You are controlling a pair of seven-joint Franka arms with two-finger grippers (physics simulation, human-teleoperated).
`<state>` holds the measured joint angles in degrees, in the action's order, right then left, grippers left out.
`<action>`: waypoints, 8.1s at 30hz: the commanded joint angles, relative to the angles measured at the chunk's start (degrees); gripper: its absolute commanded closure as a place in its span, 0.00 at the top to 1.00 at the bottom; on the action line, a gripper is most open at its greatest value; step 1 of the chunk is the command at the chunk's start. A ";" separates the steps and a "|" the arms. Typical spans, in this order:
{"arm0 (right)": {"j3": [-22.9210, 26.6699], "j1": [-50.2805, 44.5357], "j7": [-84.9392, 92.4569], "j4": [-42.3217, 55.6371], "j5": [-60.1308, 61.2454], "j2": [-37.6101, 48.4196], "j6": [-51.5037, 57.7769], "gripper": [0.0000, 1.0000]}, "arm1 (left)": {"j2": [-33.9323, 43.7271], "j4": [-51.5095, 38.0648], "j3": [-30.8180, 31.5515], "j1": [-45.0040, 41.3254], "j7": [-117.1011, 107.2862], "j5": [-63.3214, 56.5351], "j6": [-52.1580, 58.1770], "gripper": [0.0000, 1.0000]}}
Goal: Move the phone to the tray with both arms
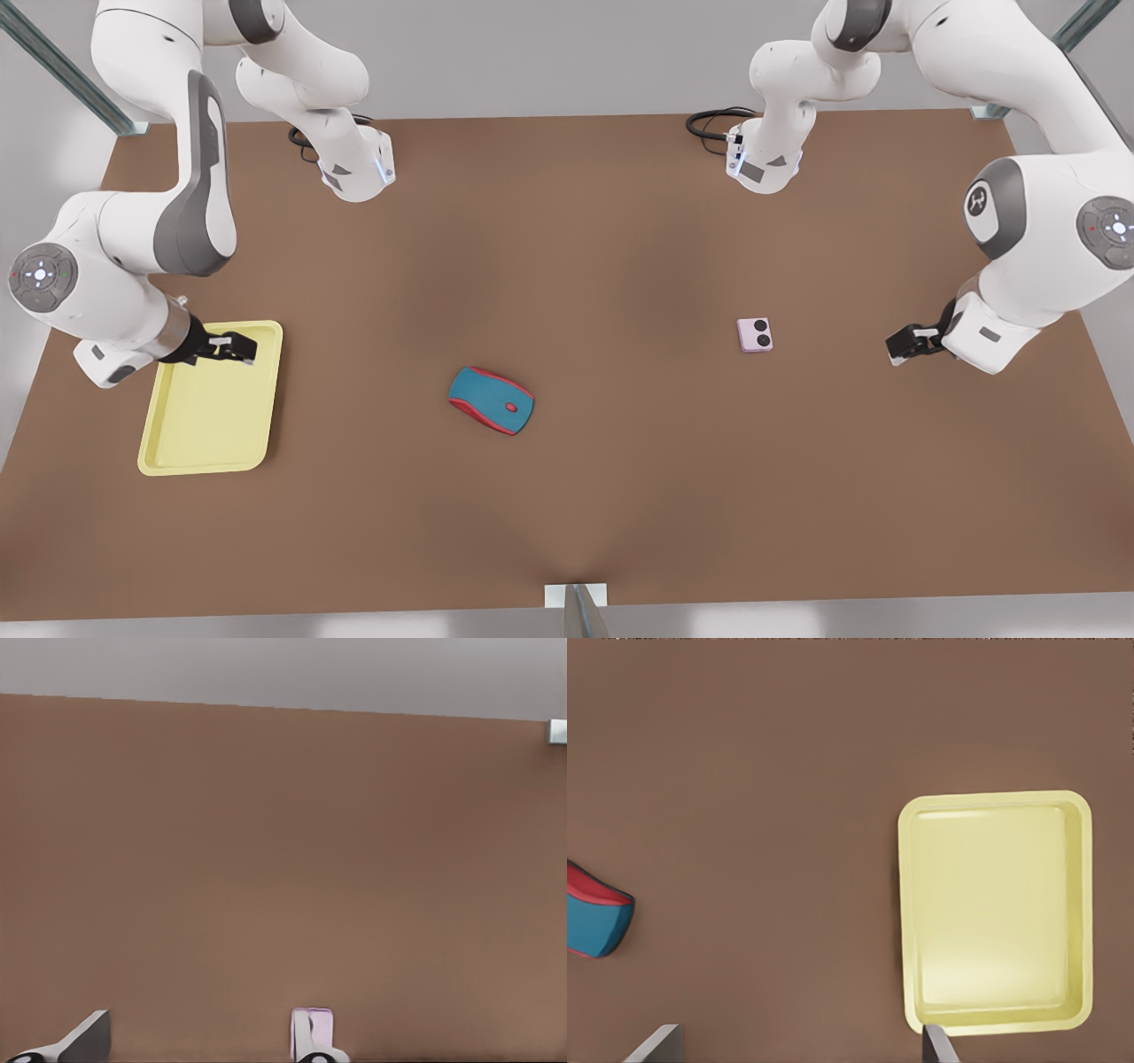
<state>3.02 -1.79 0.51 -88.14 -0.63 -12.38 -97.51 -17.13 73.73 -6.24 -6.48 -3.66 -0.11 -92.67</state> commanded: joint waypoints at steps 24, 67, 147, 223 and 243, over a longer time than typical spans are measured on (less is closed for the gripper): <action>2.25 -1.99 1.51 7.19 -0.25 -7.31 2.06 1.00 | 4.12 69.01 0.18 -10.92 -15.41 3.98 -68.00 1.00; -1.44 3.11 2.65 6.31 -0.25 -6.34 1.45 1.00 | -22.85 16.12 6.33 -30.51 -39.22 6.17 -35.04 0.81; -27.37 -26.59 -73.29 6.67 -24.51 -40.09 -34.32 1.00 | 1.14 0.28 1.15 0.68 1.73 0.64 9.26 1.00; -26.66 -25.63 -69.42 5.79 -27.59 -40.80 -36.87 0.80 | -0.18 0.28 -0.17 0.77 1.99 1.16 8.47 1.00; -32.82 19.54 -21.35 -25.32 -26.53 -13.82 -36.26 0.80 | -0.09 0.36 -0.08 0.77 1.99 1.34 8.47 1.00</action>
<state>-29.72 15.98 -54.09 -112.32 -27.09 -27.01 -133.92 -17.32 74.10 -6.35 -5.70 -1.68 1.21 -84.23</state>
